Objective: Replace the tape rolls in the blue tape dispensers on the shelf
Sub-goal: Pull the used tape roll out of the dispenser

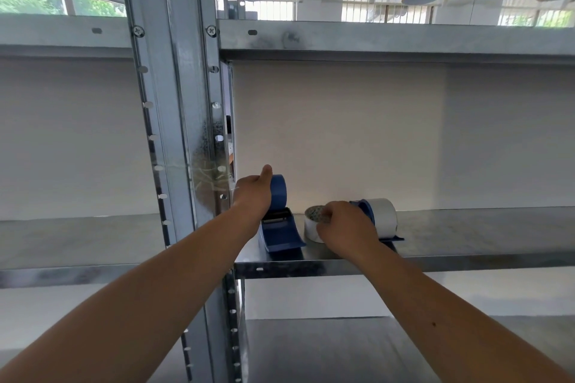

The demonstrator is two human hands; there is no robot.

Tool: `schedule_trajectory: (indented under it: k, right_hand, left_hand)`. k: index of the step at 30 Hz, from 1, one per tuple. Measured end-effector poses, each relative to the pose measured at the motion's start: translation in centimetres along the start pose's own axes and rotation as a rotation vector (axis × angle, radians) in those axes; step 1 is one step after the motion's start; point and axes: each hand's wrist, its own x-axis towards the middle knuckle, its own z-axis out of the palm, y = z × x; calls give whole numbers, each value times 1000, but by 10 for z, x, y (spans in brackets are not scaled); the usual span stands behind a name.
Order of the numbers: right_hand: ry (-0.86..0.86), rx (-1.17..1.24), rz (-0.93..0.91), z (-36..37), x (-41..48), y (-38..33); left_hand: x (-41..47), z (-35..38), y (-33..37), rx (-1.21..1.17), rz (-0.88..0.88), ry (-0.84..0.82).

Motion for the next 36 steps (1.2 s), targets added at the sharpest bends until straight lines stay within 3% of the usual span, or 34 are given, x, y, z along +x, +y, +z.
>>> schedule_trajectory:
  k: [5, 8, 12, 22, 27, 31, 36]
  right_hand:
    - [148, 36, -29, -3, 6, -5]
    - [211, 173, -41, 1, 5, -4]
    - [283, 335, -82, 5, 2, -9]
    - [333, 766, -132, -6, -3, -37]
    - [295, 1015, -45, -19, -4, -45]
    - [287, 1016, -32, -25, -8, -43]
    - [326, 1108, 11, -27, -18, -36]
  left_hand:
    - [-6, -4, -4, -28, 26, -14]
    - [-10, -5, -5, -52, 84, -6]
    - [-20, -4, 1, -182, 32, 48]
    - [-54, 5, 10, -266, 388, 117]
    - [-71, 17, 18, -299, 520, 103]
    - [-78, 25, 22, -280, 574, 110]
    - [-88, 35, 21, -357, 581, 1]
